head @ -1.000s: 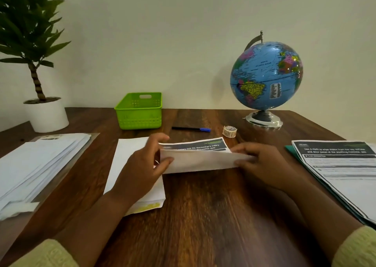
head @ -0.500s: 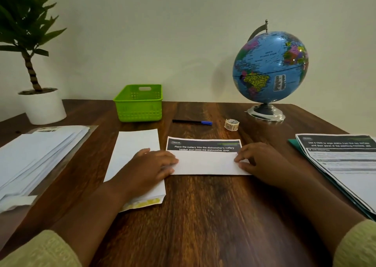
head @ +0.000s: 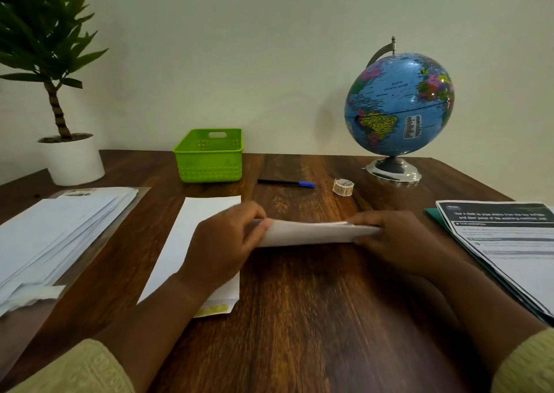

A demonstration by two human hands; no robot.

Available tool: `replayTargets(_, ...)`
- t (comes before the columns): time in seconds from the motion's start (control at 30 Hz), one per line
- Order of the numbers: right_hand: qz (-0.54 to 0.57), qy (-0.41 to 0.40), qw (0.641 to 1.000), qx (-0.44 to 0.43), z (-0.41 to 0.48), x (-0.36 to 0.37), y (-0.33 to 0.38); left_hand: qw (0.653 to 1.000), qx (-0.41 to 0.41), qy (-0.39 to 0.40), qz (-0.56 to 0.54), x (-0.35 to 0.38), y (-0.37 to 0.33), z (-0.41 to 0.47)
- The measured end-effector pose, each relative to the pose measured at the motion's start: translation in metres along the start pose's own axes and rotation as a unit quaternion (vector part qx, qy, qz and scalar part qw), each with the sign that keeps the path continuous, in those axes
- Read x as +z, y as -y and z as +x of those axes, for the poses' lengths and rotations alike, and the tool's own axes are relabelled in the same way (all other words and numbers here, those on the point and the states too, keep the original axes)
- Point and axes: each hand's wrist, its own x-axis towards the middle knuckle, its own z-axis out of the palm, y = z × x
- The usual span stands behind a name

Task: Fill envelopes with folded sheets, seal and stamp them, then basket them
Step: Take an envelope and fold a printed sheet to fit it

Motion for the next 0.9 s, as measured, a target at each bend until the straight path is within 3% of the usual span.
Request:
replayTargets(0.1,0.091,-0.115,0.989,0.02,0.001,0.0,0.005,0.985,-0.085,-0.104,-0.11,0.0,0.003,0.002)
replayTargets(0.17,0.108,-0.129,0.985,0.047,0.002,0.002,0.007,0.984,-0.096,-0.096,-0.112,0.001,0.008,0.003)
replayTargets(0.33,0.013,-0.045,0.996,0.08,0.005,0.012,0.005,0.992,-0.069,0.086,0.063,0.009,0.021,-0.004)
replayTargets(0.57,-0.072,0.018,0.996,0.05,0.007,0.012,0.002,0.97,-0.025,0.238,0.047,0.013,0.028,-0.008)
replayTargets(0.8,-0.06,0.086,0.994,-0.012,0.003,0.011,0.002,0.964,0.116,0.193,0.14,0.011,0.014,-0.007)
replayTargets(0.9,-0.061,0.097,0.993,-0.028,0.001,0.006,0.004,0.973,0.114,0.127,0.156,0.003,0.0,-0.004)
